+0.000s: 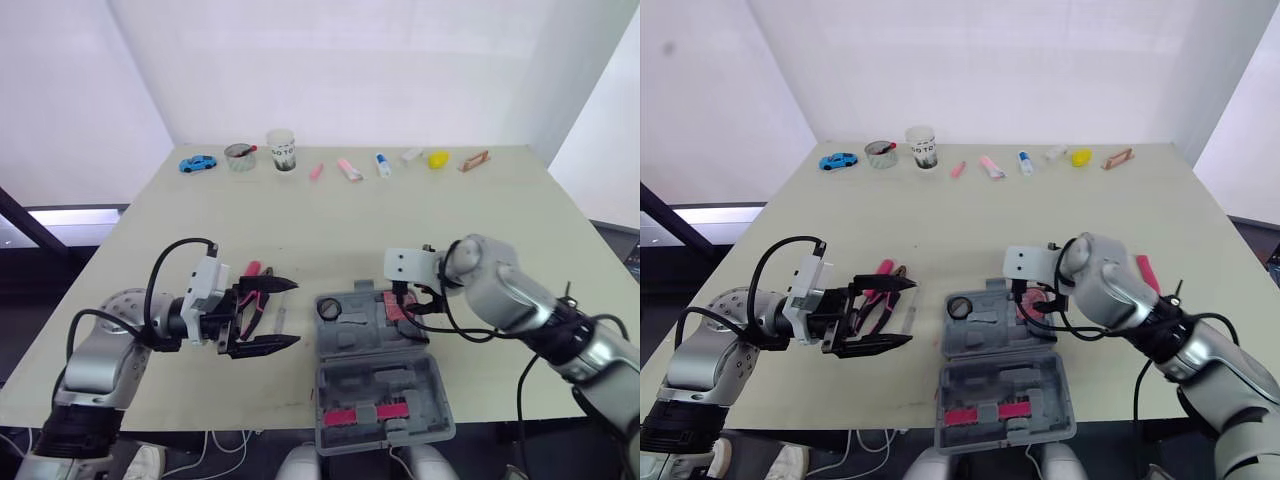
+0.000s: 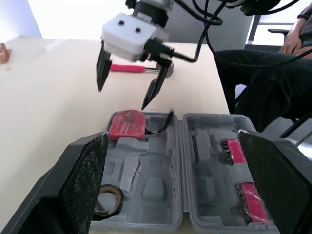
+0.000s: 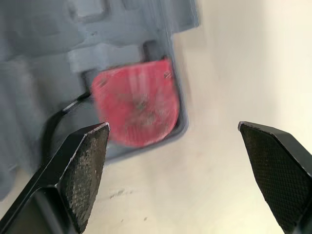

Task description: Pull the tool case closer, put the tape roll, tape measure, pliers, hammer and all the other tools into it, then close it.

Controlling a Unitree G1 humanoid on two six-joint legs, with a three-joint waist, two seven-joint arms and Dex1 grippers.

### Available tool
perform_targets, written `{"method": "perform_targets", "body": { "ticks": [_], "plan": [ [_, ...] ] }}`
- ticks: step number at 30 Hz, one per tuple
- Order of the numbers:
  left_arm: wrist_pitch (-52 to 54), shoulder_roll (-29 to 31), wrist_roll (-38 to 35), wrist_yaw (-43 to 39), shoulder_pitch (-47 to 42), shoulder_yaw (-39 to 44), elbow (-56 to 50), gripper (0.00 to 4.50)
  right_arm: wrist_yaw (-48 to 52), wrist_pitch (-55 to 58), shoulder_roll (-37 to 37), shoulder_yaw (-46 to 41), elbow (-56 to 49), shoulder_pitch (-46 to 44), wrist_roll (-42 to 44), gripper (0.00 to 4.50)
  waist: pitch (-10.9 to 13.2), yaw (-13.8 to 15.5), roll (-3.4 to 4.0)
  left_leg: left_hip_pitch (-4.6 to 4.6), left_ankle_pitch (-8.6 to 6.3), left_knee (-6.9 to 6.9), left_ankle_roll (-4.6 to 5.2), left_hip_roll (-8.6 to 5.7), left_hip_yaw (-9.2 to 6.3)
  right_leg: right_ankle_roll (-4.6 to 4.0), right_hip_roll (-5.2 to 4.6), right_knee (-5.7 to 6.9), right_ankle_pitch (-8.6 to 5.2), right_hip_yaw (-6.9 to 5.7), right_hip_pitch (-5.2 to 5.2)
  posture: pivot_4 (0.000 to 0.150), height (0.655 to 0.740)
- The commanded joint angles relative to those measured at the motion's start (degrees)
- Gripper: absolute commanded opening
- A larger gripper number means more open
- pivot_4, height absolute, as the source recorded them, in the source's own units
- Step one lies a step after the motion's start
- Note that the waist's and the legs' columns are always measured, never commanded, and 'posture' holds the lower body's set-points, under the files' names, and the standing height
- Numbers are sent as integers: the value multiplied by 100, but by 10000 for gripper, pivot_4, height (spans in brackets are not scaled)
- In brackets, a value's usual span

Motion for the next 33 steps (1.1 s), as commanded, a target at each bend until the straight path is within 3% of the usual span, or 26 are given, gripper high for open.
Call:
{"method": "perform_targets", "body": {
  "ticks": [1, 6, 7, 8, 12, 21, 27, 33],
  "plan": [
    [-35, 6, -68, 12, -49, 87, -188, 45000, -130, 73, -77, -712, -362, 346, 397, 44488, 0, -4, 0, 0, 0, 0, 0, 0, 0, 0, 0, 0, 0, 1, 0, 1500, 7400],
    [-46, 0, -54, 12, -87, 65, -152, 45000, -1027, -1441, 891, -2363, 202, 1291, 1356, 44488, 0, -31, -8, 5, 0, -4, 0, 2, 7, 1, 4, -6, 0, 2, 7, 1500, 7400],
    [-52, 2, -52, 4, -94, 62, -138, 45000, -1051, -1857, 1029, -2580, 285, 1485, 1562, 38813, 1, -25, -7, 4, 0, -6, 0, 2, 7, 1, 5, -4, 0, 6, 4, 1500, 7400],
    [-49, 3, -52, 0, -105, 58, -128, 45000, -1051, -2115, 1112, -2711, 344, 1665, 1711, 36592, 1, -18, -8, 5, 0, -7, 0, 2, 8, 1, 5, -4, 0, 4, 4, 1500, 7400],
    [-43, 10, -52, -19, -148, 51, -82, 45000, -1439, -2614, 1470, -2960, 651, 2047, 1962, 16163, 1, -6, -7, 3, 0, -8, 0, 2, 9, 2, 3, -13, 1, 5, 7, 1500, 7400],
    [-31, -8, -44, -34, -200, 26, -35, 45000, -1805, -3802, 1813, -3155, 1481, 2390, 2265, 16163, 2, -16, -6, 4, 0, -8, 0, 2, 11, 2, 4, -11, 1, 6, 7, 1500, 7400],
    [-19, -70, -12, 3, -271, -8, 19, 45000, -1653, -4985, 1951, -3212, 2647, 2529, 2367, 16163, 2, -13, -6, 5, 0, -8, 0, 2, 15, 2, 4, -12, 1, 6, 10, 1500, 7400],
    [-2, -33, -14, -33, -190, 15, 14, 45000, -1808, -5433, 2077, -2957, 3950, 2658, 2037, 16163, 1, -37, -7, 10, 0, -9, 0, 3, 14, 1, 5, -10, 1, 8, 10, 1500, 7400]
  ]
}}
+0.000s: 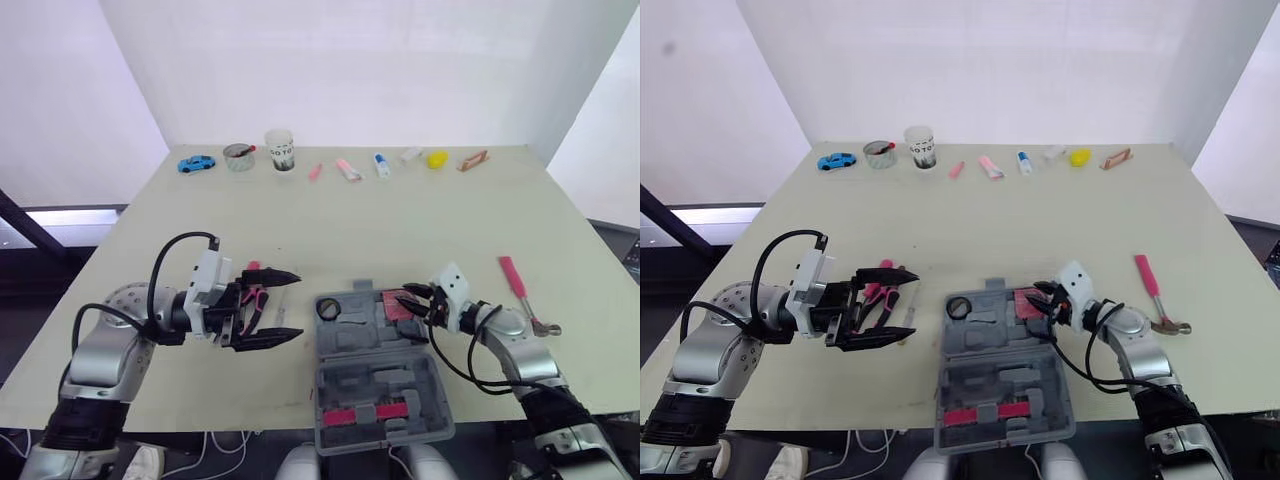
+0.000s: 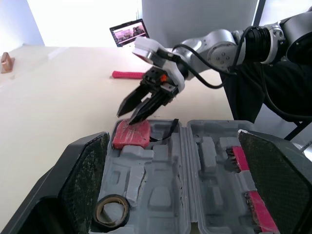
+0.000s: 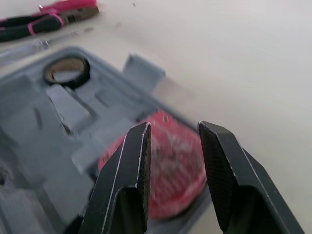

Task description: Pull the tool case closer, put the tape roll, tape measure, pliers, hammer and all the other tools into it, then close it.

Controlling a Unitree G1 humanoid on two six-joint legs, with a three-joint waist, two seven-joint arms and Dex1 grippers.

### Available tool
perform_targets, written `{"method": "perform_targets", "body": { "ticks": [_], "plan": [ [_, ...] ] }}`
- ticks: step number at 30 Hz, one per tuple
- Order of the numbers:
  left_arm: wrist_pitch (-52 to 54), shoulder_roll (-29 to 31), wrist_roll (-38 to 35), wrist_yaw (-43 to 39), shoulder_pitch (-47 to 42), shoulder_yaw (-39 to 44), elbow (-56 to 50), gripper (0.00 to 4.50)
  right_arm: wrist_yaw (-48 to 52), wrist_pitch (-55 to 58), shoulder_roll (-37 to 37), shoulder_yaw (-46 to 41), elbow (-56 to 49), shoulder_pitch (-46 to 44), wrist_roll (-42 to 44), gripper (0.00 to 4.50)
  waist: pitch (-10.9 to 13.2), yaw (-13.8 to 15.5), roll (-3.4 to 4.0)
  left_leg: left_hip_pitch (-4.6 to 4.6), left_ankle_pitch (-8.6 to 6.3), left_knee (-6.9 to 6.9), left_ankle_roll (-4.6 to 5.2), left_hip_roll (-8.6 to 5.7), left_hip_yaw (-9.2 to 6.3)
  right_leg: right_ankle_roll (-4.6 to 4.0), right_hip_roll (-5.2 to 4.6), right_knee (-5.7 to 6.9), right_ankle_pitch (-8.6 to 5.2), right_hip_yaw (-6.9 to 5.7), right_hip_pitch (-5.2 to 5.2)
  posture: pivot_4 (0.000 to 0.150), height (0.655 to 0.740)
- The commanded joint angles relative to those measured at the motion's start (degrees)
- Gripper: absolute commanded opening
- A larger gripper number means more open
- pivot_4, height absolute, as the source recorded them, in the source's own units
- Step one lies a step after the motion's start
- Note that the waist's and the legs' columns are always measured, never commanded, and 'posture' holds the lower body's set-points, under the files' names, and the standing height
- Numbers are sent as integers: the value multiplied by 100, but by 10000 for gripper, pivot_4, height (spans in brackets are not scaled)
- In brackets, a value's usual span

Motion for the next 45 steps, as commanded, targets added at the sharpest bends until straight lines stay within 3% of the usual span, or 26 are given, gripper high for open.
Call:
{"method": "perform_targets", "body": {
  "ticks": [1, 6, 9, 12, 19, 22, 27, 36, 39, 44, 45],
  "plan": [
    [-17, 55, -27, -55, 29, 70, -52, 45000, -52, -304, -29, 227, 537, 106, -325, 16163, -2, -7, -3, 5, 0, 0, 0, 0, -1, 0, 0, 0, 0, 3, 3, 1500, 7400],
    [-13, 85, 4, -52, 122, 106, 8, 45000, 63, 465, -168, 882, 999, 188, -875, 16163, -32, -16, -31, 29, 0, 0, 0, 1, -2, 0, 0, 2, 0, 6, 18, 1500, 7400],
    [-22, 107, 17, -39, 281, 173, 44, 45000, 82, 824, -62, 974, 864, 186, -798, 16163, -77, -16, -47, 127, -1, -31, 0, 5, 0, -22, 0, -12, -13, 9, 107, 1500, 7400],
    [-100, 90, 90, 44, 462, 256, 185, 45000, -146, 692, 177, 728, 625, 165, -550, 16163, -110, -19, -82, 146, 0, -51, 0, 10, -6, -37, 5, -11, -22, 6, 110, 1500, 7400],
    [-83, -226, 108, 722, 721, 470, 195, 45000, -585, 60, 444, 182, -759, 386, -130, 16163, -94, -93, -64, 122, -1, -55, -1, 19, -3, -35, 4, -12, -20, 8, 88, 1500, 7400],
    [124, -340, -69, 1104, 931, 711, -91, 45000, -707, -394, 449, -23, -1793, 717, 54, 16163, -58, -91, -21, 103, -1, -56, -1, 22, -3, -18, 0, -12, -11, 8, 73, 1500, 7400],
    [186, -259, -103, 1256, 1602, 1197, -156, 45000, -913, -94, 268, -464, -3258, 1700, 548, 16163, -53, -88, -13, 21, 0, -56, -2, 25, -4, -16, -1, -6, -9, 5, -7, 1500, 7400],
    [24, -426, -31, 1604, 2117, 1667, 179, 45000, -1262, 4, -88, -1675, -4273, 3558, 1105, 16163, -49, 33, -12, 24, -1, -56, -3, 9, 0, -18, -12, -17, -14, 1, 0, 1500, 7400],
    [-262, -405, 135, 1593, 2422, 1897, 572, 45000, -1369, -195, -3, -2108, -4353, 4330, 1204, 23274, -49, 22, -12, 31, 0, -56, -3, 11, -1, -33, -5, -14, -22, 2, 1, 1500, 7400],
    [-858, -481, 396, 1701, 2986, 2343, 1255, 45000, -1140, -822, 122, -2953, -3894, 5358, 1621, 44884, -49, 20, -13, 33, -1, -60, -3, 18, 3, -39, -1, -18, -27, 4, 0, 1500, 7400],
    [-949, -513, 422, 1732, 3091, 2409, 1321, 45000, -1081, -933, 133, -3103, -3730, 5439, 1721, 44884, -49, 21, -13, 32, -1, -60, -3, 32, 10, -39, -7, -23, -28, 8, 0, 1500, 7400]
  ]
}}
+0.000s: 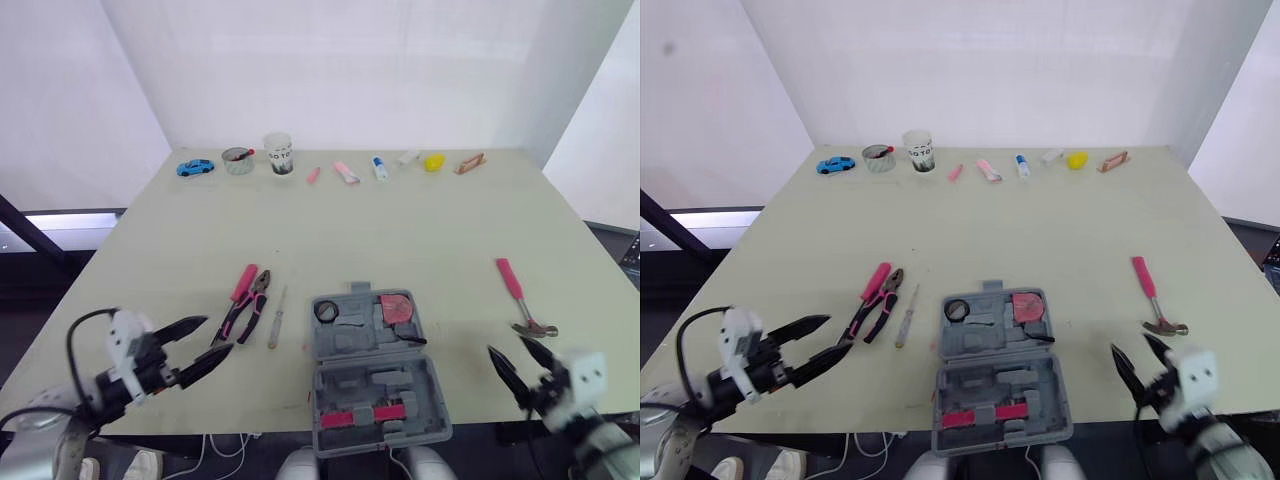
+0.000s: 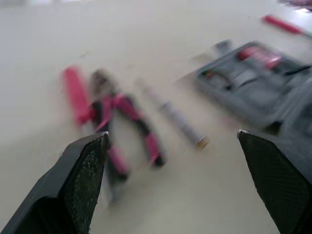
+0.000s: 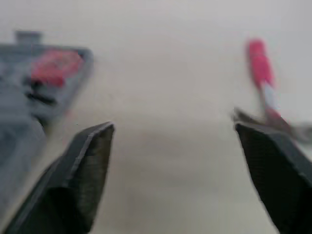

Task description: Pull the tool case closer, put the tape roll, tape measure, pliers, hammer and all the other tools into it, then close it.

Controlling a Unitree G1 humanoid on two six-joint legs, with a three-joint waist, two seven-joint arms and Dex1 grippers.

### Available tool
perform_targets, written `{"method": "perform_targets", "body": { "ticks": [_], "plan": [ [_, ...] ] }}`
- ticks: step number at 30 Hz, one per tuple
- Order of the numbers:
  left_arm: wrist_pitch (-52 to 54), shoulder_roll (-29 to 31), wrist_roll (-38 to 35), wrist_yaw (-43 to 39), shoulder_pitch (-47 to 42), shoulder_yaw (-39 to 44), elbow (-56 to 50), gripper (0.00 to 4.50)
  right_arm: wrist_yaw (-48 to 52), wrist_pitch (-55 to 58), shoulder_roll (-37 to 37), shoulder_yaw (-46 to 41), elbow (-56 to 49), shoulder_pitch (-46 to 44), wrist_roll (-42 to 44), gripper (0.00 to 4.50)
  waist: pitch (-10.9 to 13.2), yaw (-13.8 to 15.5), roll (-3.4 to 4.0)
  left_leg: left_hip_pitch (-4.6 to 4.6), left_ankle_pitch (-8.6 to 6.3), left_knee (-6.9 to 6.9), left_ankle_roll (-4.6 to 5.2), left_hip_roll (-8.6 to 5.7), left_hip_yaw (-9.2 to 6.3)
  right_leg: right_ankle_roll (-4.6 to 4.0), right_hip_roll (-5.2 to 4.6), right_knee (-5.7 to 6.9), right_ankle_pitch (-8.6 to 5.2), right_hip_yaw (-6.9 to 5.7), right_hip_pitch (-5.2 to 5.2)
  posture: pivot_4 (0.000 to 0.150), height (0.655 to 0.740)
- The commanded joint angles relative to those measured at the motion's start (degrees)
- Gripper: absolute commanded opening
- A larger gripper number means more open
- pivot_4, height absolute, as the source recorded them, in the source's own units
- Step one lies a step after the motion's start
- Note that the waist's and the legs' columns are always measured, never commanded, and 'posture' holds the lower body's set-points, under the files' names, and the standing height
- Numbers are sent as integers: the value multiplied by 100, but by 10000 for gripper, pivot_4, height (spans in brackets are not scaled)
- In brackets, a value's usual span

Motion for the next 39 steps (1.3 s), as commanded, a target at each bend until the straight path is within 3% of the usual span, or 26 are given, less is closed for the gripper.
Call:
{"method": "perform_targets", "body": {
  "ticks": [1, 8, 15, 28, 34, 39],
  "plan": [
    [-383, -80, 67, 85, 230, 358, 142, 45000, 125, -471, 61, -552, 289, 127, 369, 44884, 1, 1, -3, 0, 0, 2, 0, 2, 4, 0, -4, 0, 0, 2, 0, 1500, 7400],
    [-705, -483, 4, 421, 682, 745, 273, 45000, 201, -817, 202, -1127, 961, 195, 813, 44884, -2, 6, -7, 16, 0, 6, -1, 11, 15, 18, -47, 3, -8, 9, 1, 1500, 7400],
    [-660, -856, 2, 751, 764, 531, -389, 45000, 489, -771, -241, -1140, 1210, -124, 834, 44884, -7, 3, -17, 12, 0, 5, -1, 3, 27, 3, -57, 1, 1, 10, 1, 1500, 7400],
    [834, -1281, 729, 3126, -603, -659, -1990, 45000, 1496, 695, -1624, -85, -347, -1014, 1472, 44884, -8, 8, -9, 16, 0, 8, 1, -20, 22, 22, -2, 8, 15, 24, 10, 1500, 7400],
    [1936, -1915, 1264, 4633, -1274, -1285, -2369, 45000, 1893, 891, -2141, 578, -847, -1941, 1405, 44884, -6, 19, -11, 9, 0, 8, 1, -30, 4, 32, 3, 7, 20, 22, 10, 1500, 7400],
    [2570, -1819, 1550, 4948, -1620, -1524, -2253, 45000, 1737, 1110, -2119, 951, -1114, -2420, 1339, 44884, -3, 24, -16, 3, 1, 8, 1, -32, -15, 31, 6, 8, 21, 5, 10, 1500, 7400]
  ]
}}
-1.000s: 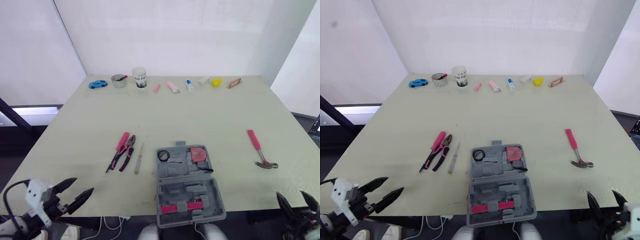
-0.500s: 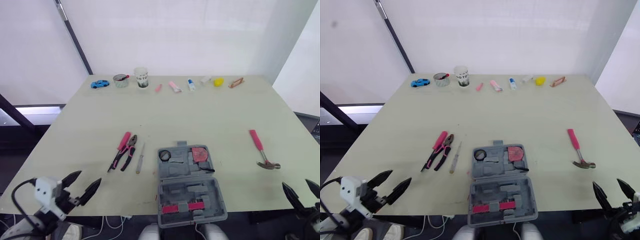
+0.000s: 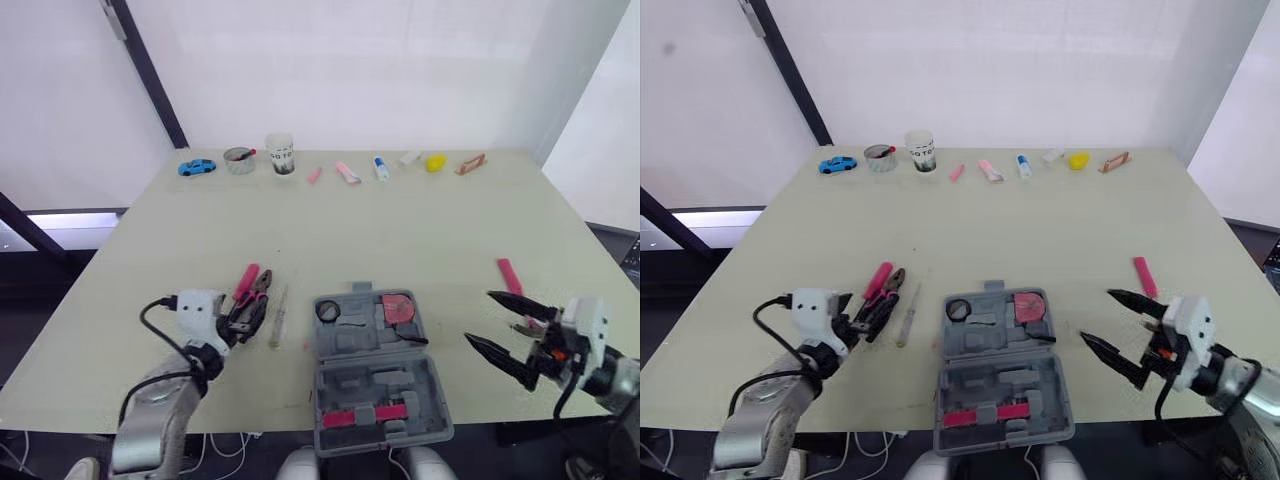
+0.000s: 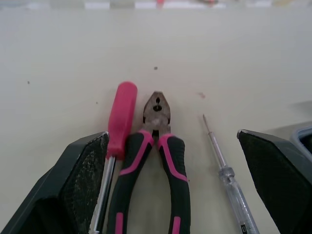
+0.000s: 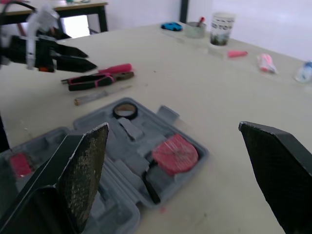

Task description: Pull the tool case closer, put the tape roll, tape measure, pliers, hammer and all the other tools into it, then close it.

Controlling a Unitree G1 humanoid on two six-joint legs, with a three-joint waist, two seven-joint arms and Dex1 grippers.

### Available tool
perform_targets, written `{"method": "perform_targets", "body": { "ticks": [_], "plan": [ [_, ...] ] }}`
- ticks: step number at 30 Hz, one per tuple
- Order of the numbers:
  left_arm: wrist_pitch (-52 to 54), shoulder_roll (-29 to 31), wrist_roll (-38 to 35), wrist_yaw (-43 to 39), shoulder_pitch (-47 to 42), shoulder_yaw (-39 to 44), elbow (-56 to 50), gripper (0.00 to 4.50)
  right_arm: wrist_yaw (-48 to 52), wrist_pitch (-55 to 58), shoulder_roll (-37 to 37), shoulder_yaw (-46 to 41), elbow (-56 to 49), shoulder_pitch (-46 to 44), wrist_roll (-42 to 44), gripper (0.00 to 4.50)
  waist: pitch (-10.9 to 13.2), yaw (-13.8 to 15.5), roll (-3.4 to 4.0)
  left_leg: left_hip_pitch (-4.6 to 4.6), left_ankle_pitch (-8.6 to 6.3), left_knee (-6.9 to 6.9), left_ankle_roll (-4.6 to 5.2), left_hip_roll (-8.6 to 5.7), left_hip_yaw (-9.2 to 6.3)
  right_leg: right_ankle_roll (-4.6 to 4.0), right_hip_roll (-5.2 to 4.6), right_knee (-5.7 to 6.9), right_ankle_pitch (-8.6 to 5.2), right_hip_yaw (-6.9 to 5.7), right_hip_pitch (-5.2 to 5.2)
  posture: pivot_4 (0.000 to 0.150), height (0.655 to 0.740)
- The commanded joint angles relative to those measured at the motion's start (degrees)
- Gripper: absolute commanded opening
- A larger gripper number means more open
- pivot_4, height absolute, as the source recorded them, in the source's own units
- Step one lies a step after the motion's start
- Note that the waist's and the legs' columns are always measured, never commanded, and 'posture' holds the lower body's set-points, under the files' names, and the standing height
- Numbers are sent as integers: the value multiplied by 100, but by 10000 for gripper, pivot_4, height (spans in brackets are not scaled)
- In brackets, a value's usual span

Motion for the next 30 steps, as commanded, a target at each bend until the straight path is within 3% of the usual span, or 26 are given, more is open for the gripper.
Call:
{"method": "perform_targets", "body": {
  "ticks": [1, 30],
  "plan": [
    [426, 147, 219, 209, -192, -84, -47, 45000, -139, 114, 71, 147, -300, -230, 53, 44884, 0, 0, 1, -2, 0, 0, 0, 0, -2, 0, 0, 0, 0, -2, 0, 1500, 7400],
    [601, 492, 668, -527, -1062, -735, 1348, 45000, -166, 24, 289, 471, -249, -540, -225, 44884, 1, 89, 0, -6, 1, 13, -1, -4, -6, 0, -6, 4, 1, -10, 2, 1500, 7400]
  ]
}}
